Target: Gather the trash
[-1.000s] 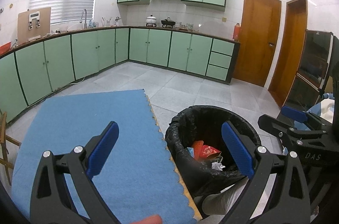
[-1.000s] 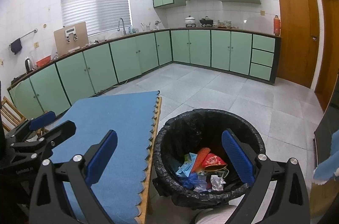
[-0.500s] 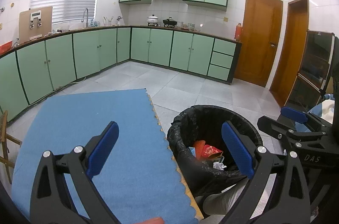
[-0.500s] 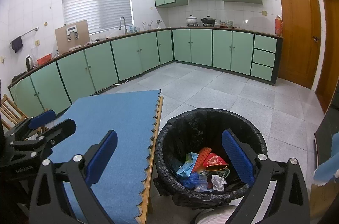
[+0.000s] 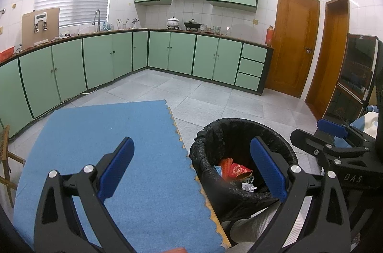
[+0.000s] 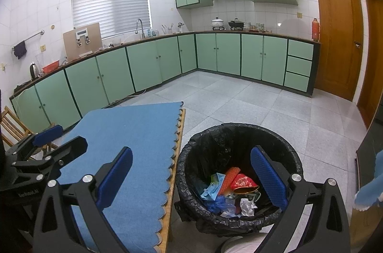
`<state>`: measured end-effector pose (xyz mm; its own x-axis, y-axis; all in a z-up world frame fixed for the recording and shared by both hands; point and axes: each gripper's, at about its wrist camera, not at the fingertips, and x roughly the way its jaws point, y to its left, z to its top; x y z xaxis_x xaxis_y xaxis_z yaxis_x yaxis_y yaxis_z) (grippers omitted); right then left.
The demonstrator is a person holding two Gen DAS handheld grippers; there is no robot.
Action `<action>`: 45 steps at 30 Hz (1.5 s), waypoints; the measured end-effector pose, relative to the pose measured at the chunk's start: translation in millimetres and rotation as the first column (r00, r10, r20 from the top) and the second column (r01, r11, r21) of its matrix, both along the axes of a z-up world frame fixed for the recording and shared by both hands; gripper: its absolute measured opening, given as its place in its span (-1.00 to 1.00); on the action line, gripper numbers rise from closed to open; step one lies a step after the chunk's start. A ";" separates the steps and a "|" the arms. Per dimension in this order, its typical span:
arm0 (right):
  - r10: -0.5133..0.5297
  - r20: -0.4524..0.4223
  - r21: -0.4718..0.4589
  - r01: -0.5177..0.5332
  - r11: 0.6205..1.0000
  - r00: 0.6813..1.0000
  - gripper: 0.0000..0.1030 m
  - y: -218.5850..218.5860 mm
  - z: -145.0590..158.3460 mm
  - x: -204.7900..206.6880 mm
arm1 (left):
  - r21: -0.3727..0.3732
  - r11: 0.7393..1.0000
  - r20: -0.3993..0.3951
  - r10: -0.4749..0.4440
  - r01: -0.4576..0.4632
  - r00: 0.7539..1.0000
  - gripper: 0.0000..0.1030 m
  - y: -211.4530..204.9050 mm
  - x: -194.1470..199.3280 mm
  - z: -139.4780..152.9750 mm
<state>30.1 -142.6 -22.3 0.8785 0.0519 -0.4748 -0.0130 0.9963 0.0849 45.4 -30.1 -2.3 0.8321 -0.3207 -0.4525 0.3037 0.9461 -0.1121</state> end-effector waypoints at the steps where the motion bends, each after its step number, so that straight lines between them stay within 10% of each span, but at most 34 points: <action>1: 0.000 -0.001 -0.001 0.000 1.000 1.000 0.88 0.1 -0.1 0.2 | 0.000 1.000 0.000 0.001 -0.001 1.000 0.84 0.8 -0.1 0.4; 45: 0.006 -0.003 0.002 -0.006 1.000 1.000 0.88 -1.5 -0.4 1.4 | 0.003 1.000 -0.002 0.004 -0.004 1.000 0.84 4.9 -2.3 1.7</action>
